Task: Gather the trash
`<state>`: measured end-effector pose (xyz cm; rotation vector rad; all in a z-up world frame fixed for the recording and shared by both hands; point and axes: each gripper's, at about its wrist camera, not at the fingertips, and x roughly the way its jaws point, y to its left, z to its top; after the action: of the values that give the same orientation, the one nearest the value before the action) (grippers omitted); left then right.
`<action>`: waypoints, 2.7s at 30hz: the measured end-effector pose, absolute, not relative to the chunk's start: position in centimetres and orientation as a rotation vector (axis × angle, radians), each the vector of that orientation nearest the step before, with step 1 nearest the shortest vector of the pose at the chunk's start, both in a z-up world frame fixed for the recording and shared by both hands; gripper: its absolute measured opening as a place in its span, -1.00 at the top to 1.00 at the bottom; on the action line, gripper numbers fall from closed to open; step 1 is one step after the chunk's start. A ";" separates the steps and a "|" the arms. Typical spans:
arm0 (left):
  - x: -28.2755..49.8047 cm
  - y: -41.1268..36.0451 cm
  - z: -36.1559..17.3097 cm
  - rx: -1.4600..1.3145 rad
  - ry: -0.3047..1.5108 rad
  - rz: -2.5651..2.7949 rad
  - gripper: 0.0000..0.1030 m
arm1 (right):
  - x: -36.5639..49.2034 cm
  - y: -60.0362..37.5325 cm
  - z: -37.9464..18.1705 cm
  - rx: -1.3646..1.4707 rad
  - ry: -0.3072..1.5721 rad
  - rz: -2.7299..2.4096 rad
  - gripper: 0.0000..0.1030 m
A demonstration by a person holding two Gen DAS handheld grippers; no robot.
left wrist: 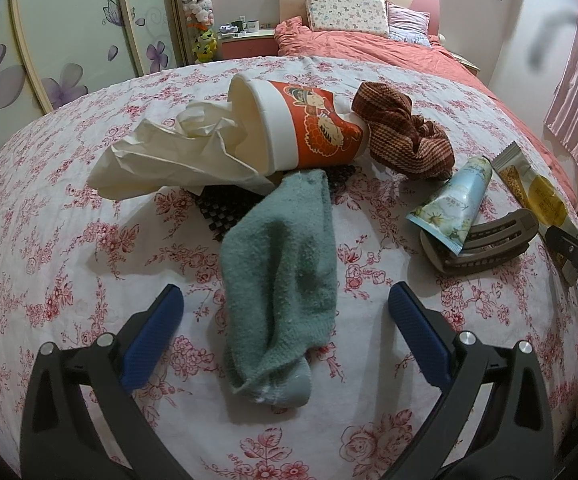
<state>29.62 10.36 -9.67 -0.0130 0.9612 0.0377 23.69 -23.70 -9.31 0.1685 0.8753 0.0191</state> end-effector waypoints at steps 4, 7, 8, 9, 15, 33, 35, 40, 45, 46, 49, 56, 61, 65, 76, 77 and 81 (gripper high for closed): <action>29.6 10.3 -9.7 -0.013 0.961 0.038 -0.94 | 23.7 -23.9 -9.3 0.175 0.874 0.025 0.15; 29.6 10.4 -9.7 -0.013 0.961 0.038 -0.94 | 23.6 -23.9 -9.3 0.177 0.874 0.026 0.14; 29.6 10.4 -9.7 -0.013 0.961 0.038 -0.94 | 23.5 -23.9 -9.3 0.178 0.874 0.027 0.14; 29.6 10.4 -9.7 -0.013 0.961 0.038 -0.94 | 23.5 -24.0 -9.3 0.180 0.873 0.028 0.14; 29.6 10.4 -9.6 -0.013 0.961 0.037 -0.94 | 23.7 -23.8 -9.1 0.176 0.870 0.032 0.07; 27.9 10.6 -8.3 -0.036 0.918 -0.015 0.60 | 22.0 -24.7 -8.8 0.224 0.845 0.087 0.61; 27.6 10.7 -8.1 -0.060 0.911 -0.049 0.75 | 21.5 -25.0 -8.5 0.230 0.838 0.086 0.61; 26.6 9.9 -6.6 -0.056 0.868 -0.079 0.79 | 20.1 -25.8 -7.5 0.237 0.810 0.085 0.61; 25.4 8.3 -4.3 -0.045 0.821 -0.100 0.79 | 18.7 -26.8 -5.9 0.250 0.772 0.085 0.61; 25.2 7.8 -3.7 -0.043 0.811 -0.108 0.79 | 18.3 -27.1 -5.5 0.253 0.760 0.083 0.61; 24.4 6.0 -2.1 -0.036 0.783 -0.135 0.79 | 17.1 -28.4 -4.5 0.271 0.726 0.074 0.61; 22.9 0.5 0.7 -0.041 0.734 -0.252 0.79 | 14.0 -31.7 -2.6 0.302 0.645 0.030 0.61; 21.9 -4.7 1.7 -0.037 0.722 -0.361 0.79 | 11.6 -34.7 -1.7 0.310 0.581 -0.048 0.61; 21.3 -9.1 1.8 -0.028 0.728 -0.439 0.79 | 10.4 -37.1 -1.8 0.318 0.555 -0.108 0.61; 21.3 -22.1 -0.3 0.040 0.774 -0.649 0.78 | 10.0 -44.7 -4.2 0.415 0.559 -0.232 0.61; 21.4 -22.8 -0.5 0.044 0.778 -0.659 0.78 | 10.1 -45.2 -4.3 0.419 0.558 -0.237 0.61; 22.2 -25.9 -2.0 0.067 0.812 -0.682 0.71 | 10.9 -46.6 -5.0 0.436 0.564 -0.245 0.54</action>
<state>22.23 -25.87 -1.97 0.0668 0.8122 -0.6822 10.91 -46.64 -4.96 0.4362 0.5639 -0.2451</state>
